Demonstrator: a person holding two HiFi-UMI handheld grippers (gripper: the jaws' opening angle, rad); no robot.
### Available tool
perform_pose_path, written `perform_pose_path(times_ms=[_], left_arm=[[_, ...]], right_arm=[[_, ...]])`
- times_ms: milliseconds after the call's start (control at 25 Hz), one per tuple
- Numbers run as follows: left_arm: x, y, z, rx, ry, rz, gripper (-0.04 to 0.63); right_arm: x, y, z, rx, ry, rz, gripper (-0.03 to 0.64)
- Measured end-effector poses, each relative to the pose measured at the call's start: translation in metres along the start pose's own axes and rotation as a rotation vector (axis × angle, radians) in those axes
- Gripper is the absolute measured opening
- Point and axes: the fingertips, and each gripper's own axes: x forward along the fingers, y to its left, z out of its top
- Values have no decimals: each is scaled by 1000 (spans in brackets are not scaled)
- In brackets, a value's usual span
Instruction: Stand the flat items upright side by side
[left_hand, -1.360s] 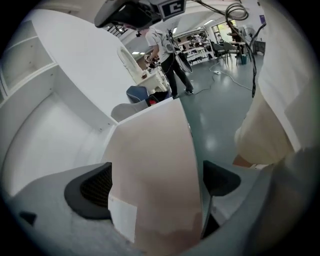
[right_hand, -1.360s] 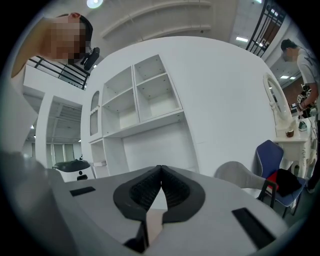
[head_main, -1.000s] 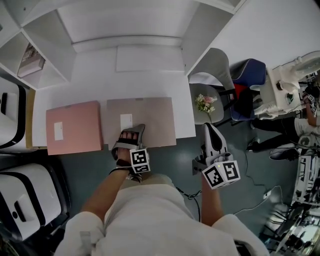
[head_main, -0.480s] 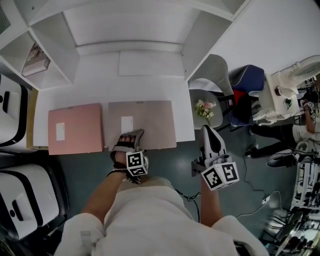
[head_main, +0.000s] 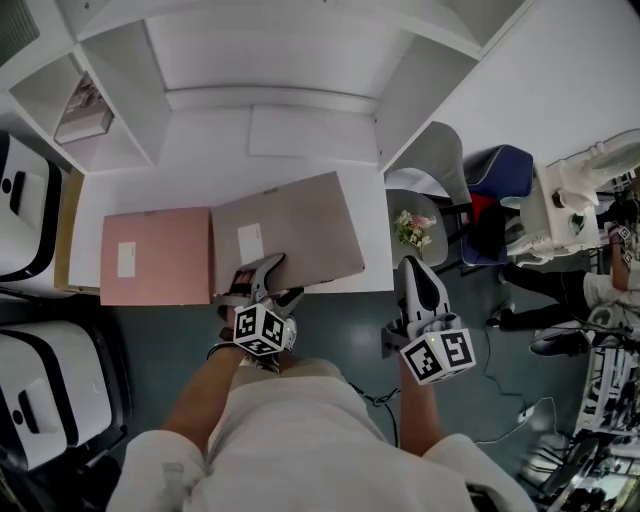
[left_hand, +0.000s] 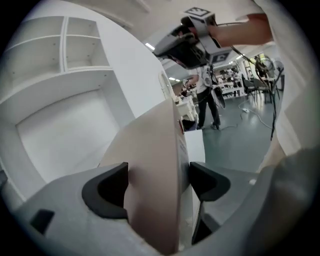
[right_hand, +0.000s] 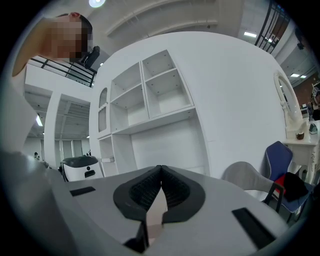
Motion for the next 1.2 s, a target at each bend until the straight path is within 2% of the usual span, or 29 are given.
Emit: perform_pose_path(times_ms=[360, 640, 840, 1200], left_arm=[[-37, 76, 37, -315, -288, 149, 382], [-73, 137, 46, -484, -457, 332, 373], [-92, 159, 37, -567, -503, 434, 359], [-110, 176, 0, -701, -500, 580, 342]], right_arm=[[25, 19, 2, -34, 24, 67, 3], [46, 24, 4, -57, 46, 106, 3], [68, 32, 5, -77, 64, 152, 3], [111, 52, 1, -99, 100, 255, 3]])
